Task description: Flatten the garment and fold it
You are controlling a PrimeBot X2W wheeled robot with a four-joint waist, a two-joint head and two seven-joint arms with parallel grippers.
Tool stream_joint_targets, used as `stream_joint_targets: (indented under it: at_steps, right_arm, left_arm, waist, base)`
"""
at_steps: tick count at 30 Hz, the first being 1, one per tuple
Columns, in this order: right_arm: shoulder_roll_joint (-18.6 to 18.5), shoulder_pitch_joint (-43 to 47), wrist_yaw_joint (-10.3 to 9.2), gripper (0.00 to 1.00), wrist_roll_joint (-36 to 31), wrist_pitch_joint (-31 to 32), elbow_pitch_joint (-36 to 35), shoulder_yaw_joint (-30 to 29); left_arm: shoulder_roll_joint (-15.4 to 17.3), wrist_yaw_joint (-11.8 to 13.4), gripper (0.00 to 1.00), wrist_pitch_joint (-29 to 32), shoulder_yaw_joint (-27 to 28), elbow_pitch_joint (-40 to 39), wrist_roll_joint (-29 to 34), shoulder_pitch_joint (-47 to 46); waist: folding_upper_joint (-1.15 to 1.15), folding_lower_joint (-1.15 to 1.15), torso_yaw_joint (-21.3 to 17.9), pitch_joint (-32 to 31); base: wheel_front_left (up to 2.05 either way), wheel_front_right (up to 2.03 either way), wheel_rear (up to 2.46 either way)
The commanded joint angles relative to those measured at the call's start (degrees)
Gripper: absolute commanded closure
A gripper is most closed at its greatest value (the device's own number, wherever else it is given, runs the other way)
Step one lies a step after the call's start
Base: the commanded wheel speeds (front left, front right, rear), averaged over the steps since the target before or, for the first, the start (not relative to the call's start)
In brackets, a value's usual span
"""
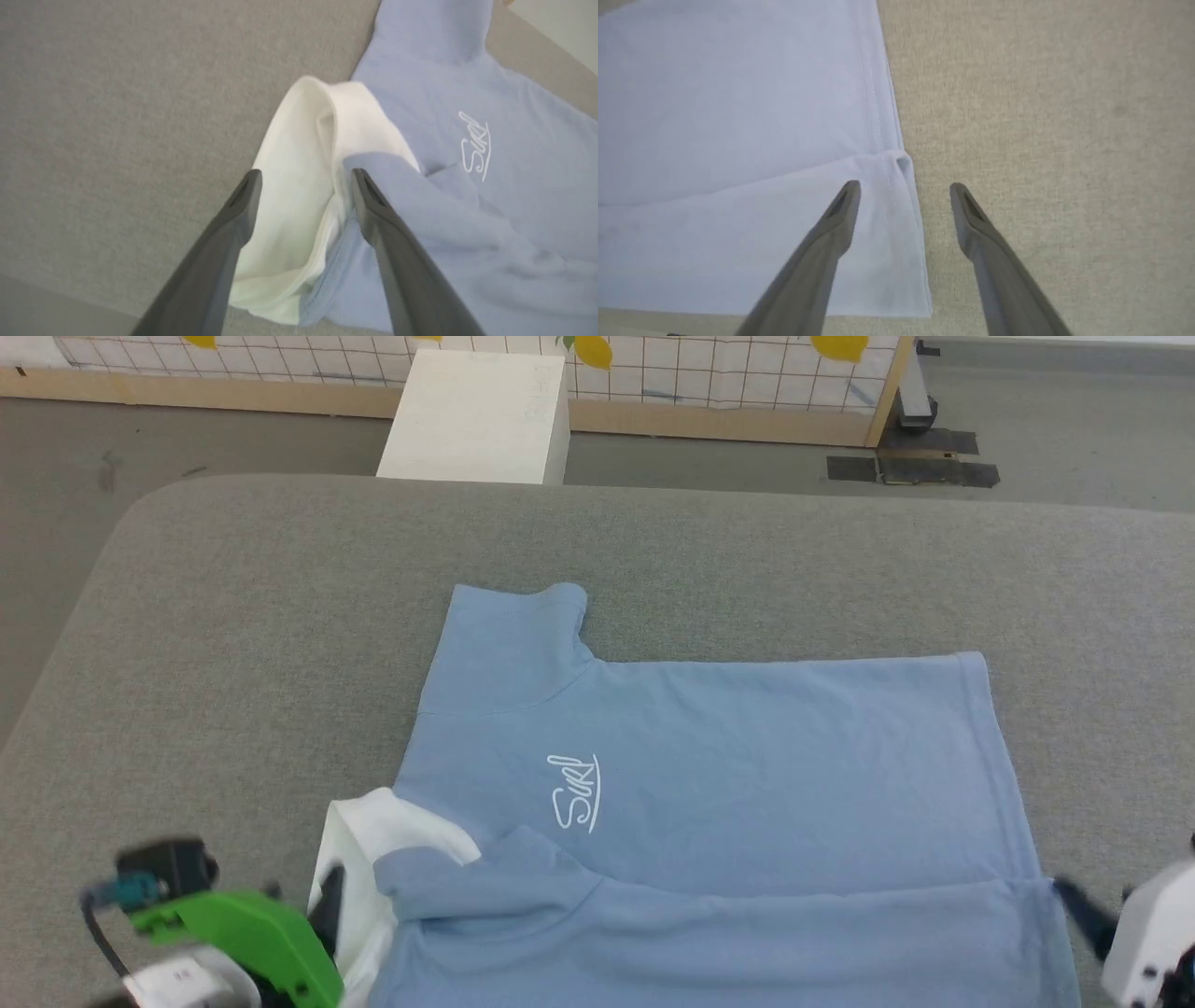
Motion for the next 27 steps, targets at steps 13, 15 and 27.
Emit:
stream_joint_targets:
  at_steps: [13, 15, 27]
  right_arm:
    - [1.2, -21.5, -0.09, 0.00, -3.3, -9.4, 2.1, -0.1]
    - [0.9, -24.1, -0.09, 0.00, -3.8, -9.3, 3.2, 0.5]
    - [0.1, -33.2, -0.09, 0.00, -4.5, -10.4, 6.5, 3.2]
  left_arm:
    - [-0.1, -10.1, 0.00, -10.5, -4.1, 13.8, 10.2, -30.0]
    - [-0.8, -12.0, 0.00, -10.4, -5.4, 17.9, 10.8, -34.8]
    - [-4.4, -18.8, 0.00, 1.2, -11.3, 43.1, 11.6, -59.4]
  waist:
    - [0.00, 0.00, -0.8, 6.6]
    - [0.00, 0.00, -0.9, 8.8]
    - [0.00, 0.00, -2.8, 20.7]
  base:
    - [0.00, 0.00, 0.00]
    - [0.00, 0.00, 0.00]
    - [0.00, 0.00, 0.00]
